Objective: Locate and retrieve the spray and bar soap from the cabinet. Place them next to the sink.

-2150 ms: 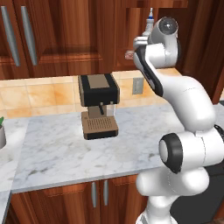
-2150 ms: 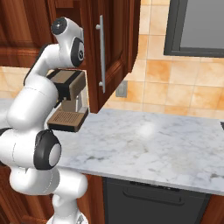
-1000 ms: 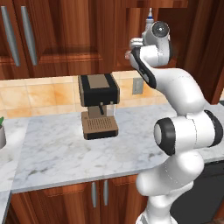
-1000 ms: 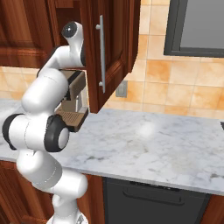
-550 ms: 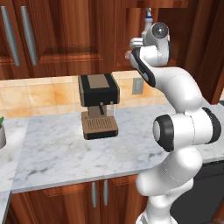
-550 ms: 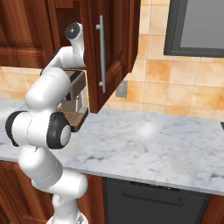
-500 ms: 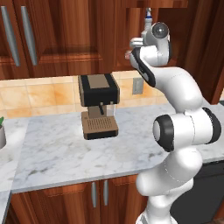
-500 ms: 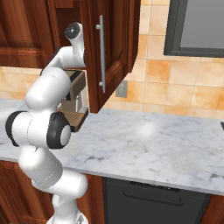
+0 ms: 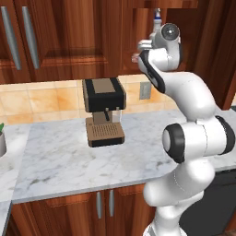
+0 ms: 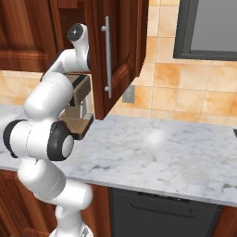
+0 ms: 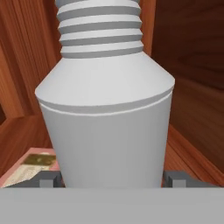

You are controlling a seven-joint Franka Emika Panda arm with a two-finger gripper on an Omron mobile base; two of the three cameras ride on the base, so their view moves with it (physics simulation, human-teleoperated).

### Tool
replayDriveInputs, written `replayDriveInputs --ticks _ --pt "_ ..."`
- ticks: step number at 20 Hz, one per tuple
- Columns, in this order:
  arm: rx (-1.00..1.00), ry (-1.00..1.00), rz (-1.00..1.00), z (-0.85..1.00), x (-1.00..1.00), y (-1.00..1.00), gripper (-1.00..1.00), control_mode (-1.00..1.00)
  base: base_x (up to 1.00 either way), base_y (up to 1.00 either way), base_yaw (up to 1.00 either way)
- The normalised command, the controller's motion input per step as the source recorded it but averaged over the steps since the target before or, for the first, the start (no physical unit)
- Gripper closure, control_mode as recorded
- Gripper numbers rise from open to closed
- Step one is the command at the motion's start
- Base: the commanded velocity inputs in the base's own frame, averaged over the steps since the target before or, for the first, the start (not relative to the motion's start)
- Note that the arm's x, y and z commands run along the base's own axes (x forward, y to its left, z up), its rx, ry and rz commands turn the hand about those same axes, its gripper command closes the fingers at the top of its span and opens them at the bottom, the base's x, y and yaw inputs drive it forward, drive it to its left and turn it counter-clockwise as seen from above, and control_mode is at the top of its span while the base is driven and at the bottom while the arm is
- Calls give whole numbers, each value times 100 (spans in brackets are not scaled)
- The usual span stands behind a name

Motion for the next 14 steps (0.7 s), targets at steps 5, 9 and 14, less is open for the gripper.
replayDriveInputs --ticks 5,9,14 --pt "2 0 -3 -2 -39 6 100 -100 0 0 0" --pt "3 0 -3 -8 -53 8 100 -100 0 0 0" --pt "5 0 -3 -2 -70 3 100 -100 0 0 0"
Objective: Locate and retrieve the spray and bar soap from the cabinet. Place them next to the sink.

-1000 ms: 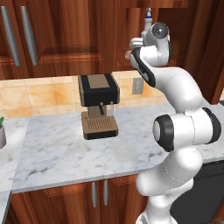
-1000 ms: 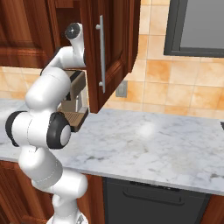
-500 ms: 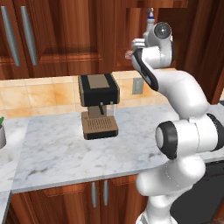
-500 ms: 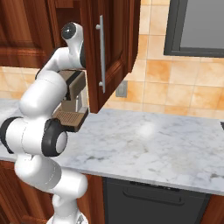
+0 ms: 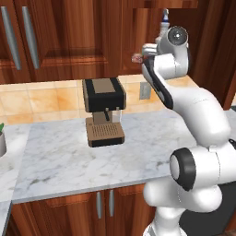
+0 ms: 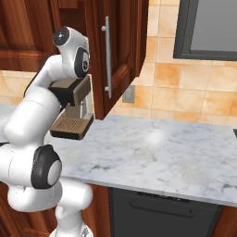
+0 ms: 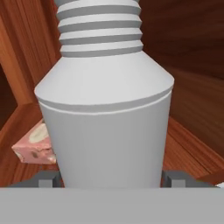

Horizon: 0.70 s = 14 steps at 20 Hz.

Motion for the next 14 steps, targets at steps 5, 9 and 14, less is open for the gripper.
replayDriveInputs --ticks 5,9,14 --pt "1 0 -1 0 -65 14 100 -100 0 0 0" --pt "0 0 0 0 -65 34 100 -100 0 0 0" --pt "0 0 0 -7 -60 29 100 -100 0 0 0"
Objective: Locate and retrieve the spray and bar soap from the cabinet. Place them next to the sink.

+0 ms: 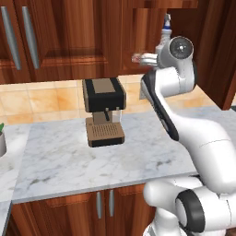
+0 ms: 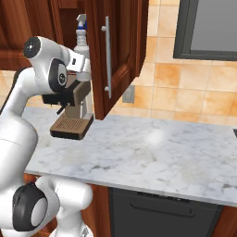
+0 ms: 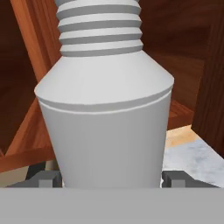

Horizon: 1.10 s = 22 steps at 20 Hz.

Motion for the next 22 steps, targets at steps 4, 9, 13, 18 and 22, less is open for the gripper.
replayDriveInputs --ticks 4,9,13,18,22 --pt "0 0 0 -13 -63 20 100 -100 0 0 0" --pt "0 -1 0 -17 -79 5 100 -100 0 0 0" --pt "-1 0 0 -62 -50 6 100 -100 0 0 0" --pt "-8 0 1 -79 -58 7 100 -100 0 0 0" --pt "-13 -6 5 -64 -72 1 100 -100 0 0 0"
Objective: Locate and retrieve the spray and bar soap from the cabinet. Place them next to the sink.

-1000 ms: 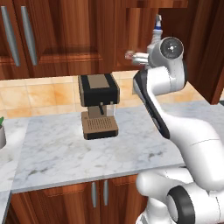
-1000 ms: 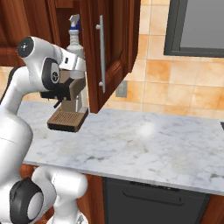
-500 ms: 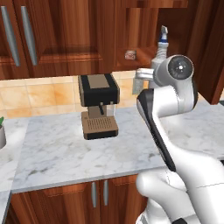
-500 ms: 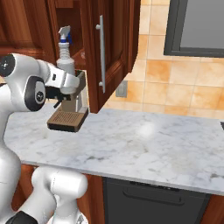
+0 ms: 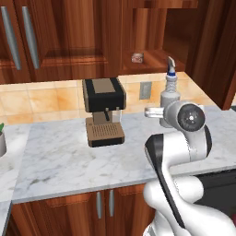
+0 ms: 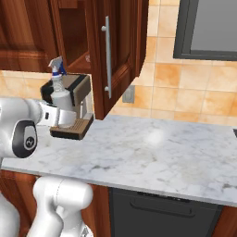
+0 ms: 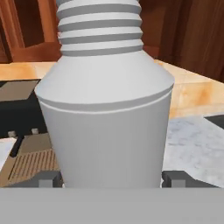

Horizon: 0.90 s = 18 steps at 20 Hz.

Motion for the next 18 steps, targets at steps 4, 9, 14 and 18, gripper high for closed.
replayDriveInputs --ticks 4,9,14,18 --pt "-5 -3 4 -72 -66 -4 100 -100 0 0 0" --pt "0 -2 4 -76 -51 -3 100 -100 0 0 0" --pt "0 -7 5 -76 -58 -6 100 -100 0 0 0" --pt "0 -6 5 -38 -49 -24 100 -100 0 0 0"
